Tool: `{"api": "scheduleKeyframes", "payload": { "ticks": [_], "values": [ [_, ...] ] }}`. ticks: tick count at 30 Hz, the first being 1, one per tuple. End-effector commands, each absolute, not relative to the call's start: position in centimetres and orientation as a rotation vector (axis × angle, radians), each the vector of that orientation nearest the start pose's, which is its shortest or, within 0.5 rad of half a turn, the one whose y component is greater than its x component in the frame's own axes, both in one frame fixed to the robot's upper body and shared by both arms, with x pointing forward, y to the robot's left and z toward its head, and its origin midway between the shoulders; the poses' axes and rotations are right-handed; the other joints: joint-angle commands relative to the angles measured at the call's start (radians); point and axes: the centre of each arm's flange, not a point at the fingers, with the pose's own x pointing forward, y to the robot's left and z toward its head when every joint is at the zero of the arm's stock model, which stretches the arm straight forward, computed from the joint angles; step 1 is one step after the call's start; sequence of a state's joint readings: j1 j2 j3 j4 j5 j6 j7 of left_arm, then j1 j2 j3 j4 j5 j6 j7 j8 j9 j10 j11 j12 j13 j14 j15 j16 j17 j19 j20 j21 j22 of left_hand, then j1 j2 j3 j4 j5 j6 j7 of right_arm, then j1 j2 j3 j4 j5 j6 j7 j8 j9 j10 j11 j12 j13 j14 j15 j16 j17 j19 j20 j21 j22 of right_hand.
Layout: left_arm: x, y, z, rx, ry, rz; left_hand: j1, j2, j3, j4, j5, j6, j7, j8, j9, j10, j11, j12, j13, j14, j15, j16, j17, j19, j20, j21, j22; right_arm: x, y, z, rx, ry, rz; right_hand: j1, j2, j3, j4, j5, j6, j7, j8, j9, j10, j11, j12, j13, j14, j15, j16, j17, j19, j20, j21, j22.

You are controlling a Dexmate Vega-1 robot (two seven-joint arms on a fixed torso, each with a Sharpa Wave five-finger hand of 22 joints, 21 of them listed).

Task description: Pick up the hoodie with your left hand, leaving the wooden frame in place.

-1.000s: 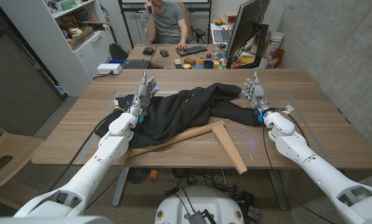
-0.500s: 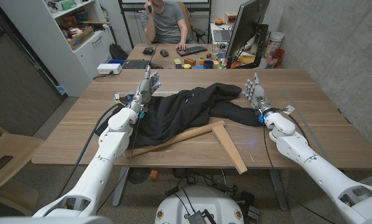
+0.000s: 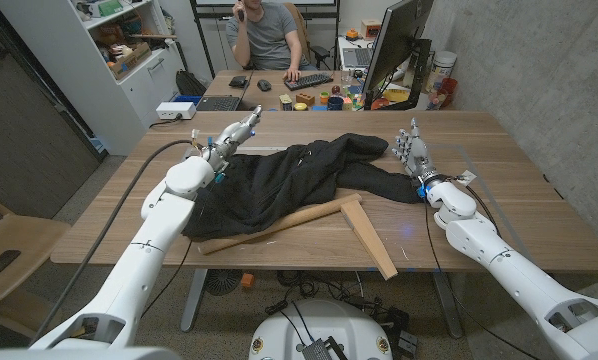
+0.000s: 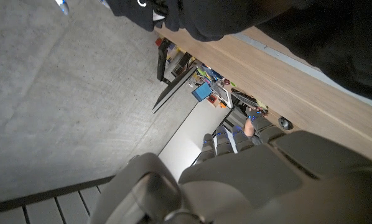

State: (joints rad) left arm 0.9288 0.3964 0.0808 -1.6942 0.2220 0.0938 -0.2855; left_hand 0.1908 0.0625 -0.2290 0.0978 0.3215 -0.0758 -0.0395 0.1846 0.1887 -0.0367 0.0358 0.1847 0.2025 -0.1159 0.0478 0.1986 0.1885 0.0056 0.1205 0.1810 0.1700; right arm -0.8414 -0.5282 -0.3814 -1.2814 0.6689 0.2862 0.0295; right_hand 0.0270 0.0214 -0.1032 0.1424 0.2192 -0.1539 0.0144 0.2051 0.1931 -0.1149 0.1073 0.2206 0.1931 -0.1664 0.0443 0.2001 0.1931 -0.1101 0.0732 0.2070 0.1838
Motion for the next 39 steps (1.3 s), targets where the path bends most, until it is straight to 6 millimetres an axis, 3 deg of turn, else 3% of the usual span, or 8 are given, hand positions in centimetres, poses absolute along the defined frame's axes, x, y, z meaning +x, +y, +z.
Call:
{"api": "scheduleKeyframes", "payload": {
  "ticks": [1,5,9,12,27,39],
  "values": [
    [59.1,27.3,4.7,0.93,-0.508,-0.104,-0.002,-0.033,-0.018,-0.007,-0.002,0.016,-0.031,0.013,0.001,-0.012,0.002,0.004,0.004,-0.013,0.0,0.004,0.005,-0.009,0.019,-0.001,0.005,65.9,-29.7,-3.4,0.033,-0.569,0.2,0.002,0.013,-0.002,0.003,0.006,-0.002,0.003,0.004,0.005,-0.009,-0.001,0.0,0.003,-0.061,0.003,0.002,0.003,-0.006,-0.004,0.003,0.003],
    [59.1,27.4,3.9,0.973,-0.472,-0.105,-0.005,-0.056,-0.033,-0.01,-0.002,0.026,-0.007,0.017,0.002,-0.006,0.006,0.009,0.004,-0.011,0.002,0.008,0.006,-0.004,0.026,0.004,0.006,66.0,-29.7,-3.3,0.036,-0.57,0.199,0.002,0.013,-0.002,0.003,0.006,-0.002,0.003,0.003,0.005,-0.009,-0.002,0.0,0.003,-0.061,0.002,0.002,0.003,-0.006,-0.005,0.002,0.003],
    [59.7,26.7,2.9,1.111,-0.42,-0.07,-0.006,-0.063,-0.038,-0.011,-0.002,0.023,-0.002,0.015,0.002,-0.003,0.009,0.011,0.004,-0.007,0.004,0.01,0.006,0.003,0.027,0.007,0.006,66.1,-29.7,-3.2,0.031,-0.565,0.199,0.002,0.014,-0.003,0.003,0.006,-0.001,0.003,0.003,0.005,-0.01,-0.002,-0.001,0.003,-0.062,0.002,0.001,0.003,-0.006,-0.005,0.002,0.003],
    [60.1,26.6,2.5,1.113,-0.402,-0.062,-0.006,-0.065,-0.04,-0.011,-0.001,0.021,0.005,0.015,0.002,-0.004,0.009,0.011,0.004,-0.006,0.004,0.011,0.006,0.006,0.028,0.009,0.006,66.2,-29.4,-3.0,0.029,-0.567,0.206,0.003,0.014,-0.003,0.003,0.006,-0.002,0.003,0.003,0.005,-0.01,-0.002,-0.001,0.003,-0.062,0.002,0.001,0.003,-0.006,-0.005,0.002,0.003],
    [60.5,25.9,4.6,1.419,-0.501,-0.044,0.0,-0.073,-0.048,-0.015,0.002,0.047,0.004,0.025,0.003,0.022,-0.006,0.021,0.005,0.007,-0.003,0.019,0.006,0.024,0.024,0.015,0.007,66.4,-29.1,-2.5,0.011,-0.569,0.215,0.004,0.016,-0.005,0.002,0.007,-0.002,0.004,0.002,0.005,-0.011,-0.001,-0.002,0.003,-0.062,0.002,0.001,0.003,-0.006,-0.005,0.001,0.003],
    [61.6,23.1,2.9,1.515,-0.535,-0.141,0.009,-0.078,-0.051,-0.019,0.004,0.059,0.002,0.028,0.003,0.037,-0.016,0.025,0.005,0.019,-0.011,0.024,0.006,0.037,0.021,0.018,0.007,66.1,-29.3,-2.6,0.012,-0.569,0.206,0.005,0.018,-0.007,0.002,0.007,-0.002,0.004,0.001,0.005,-0.011,-0.001,-0.003,0.003,-0.063,0.001,0.0,0.003,-0.007,-0.004,0.001,0.003]
  ]
}}
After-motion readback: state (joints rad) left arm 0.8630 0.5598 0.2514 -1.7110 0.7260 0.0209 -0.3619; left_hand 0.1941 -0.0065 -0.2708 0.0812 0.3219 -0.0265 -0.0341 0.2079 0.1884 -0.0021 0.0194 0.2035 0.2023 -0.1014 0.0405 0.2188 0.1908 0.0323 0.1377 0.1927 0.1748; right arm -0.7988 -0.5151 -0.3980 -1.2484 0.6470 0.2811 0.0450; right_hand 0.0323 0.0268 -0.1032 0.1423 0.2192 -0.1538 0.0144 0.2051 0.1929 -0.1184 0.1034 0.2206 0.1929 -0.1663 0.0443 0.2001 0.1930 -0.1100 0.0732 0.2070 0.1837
